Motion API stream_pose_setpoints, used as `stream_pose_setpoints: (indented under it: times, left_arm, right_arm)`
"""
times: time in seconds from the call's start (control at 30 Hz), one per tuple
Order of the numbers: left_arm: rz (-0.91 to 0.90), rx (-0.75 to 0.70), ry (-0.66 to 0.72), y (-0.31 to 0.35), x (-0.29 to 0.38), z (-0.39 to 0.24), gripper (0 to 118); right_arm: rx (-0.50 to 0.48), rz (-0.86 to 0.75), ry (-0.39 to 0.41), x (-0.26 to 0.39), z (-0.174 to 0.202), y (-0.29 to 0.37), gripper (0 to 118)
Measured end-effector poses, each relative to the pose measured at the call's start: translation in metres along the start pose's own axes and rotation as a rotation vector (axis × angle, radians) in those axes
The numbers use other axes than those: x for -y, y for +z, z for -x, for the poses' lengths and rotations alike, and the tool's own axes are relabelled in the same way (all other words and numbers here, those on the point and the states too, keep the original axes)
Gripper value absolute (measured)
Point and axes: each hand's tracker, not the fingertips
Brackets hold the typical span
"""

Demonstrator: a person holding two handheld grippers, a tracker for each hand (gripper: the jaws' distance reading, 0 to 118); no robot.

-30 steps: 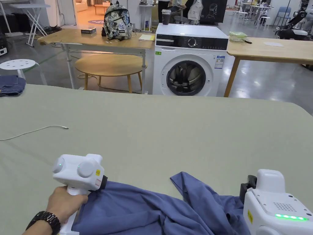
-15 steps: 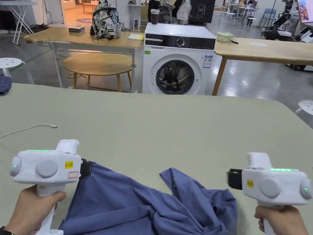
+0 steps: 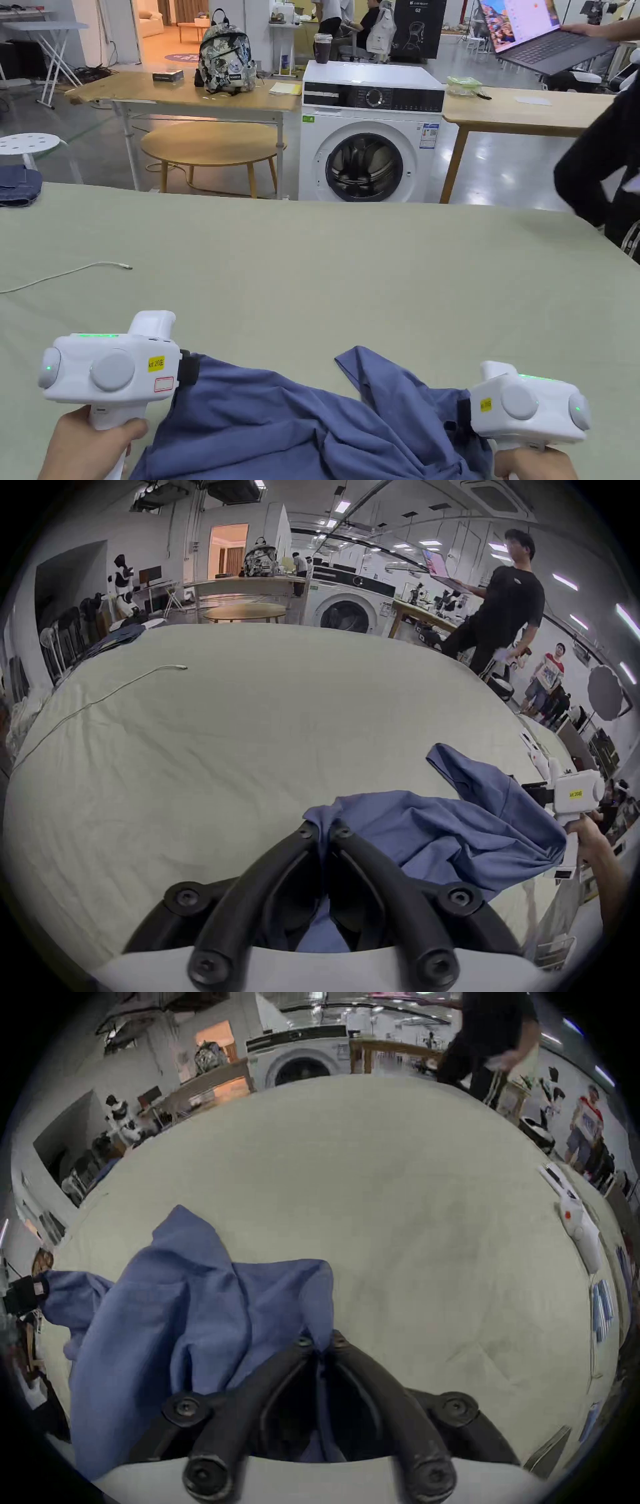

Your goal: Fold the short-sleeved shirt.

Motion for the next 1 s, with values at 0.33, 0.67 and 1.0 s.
stream_pose_setpoints:
  times: [0.33, 0.67, 1.0]
  left_arm:
    - [-0.105, -0.025, 0.024, 0.042, -0.017, 0.004, 0]
    - [-0.278, -0.109, 0.042, 0.134, -0.068, 0.034, 0]
    - [-0.363, -0.203, 0.080, 0.172, -0.138, 0.089, 0]
  right_arm:
    - [0.040, -0.312, 0.055, -0.021, 0.002, 0.084, 1]
    - [0.148, -0.540, 0.112, -0.061, 0.015, 0.177, 1]
    - [0.227, -0.677, 0.109, -0.125, 0.023, 0.231, 1]
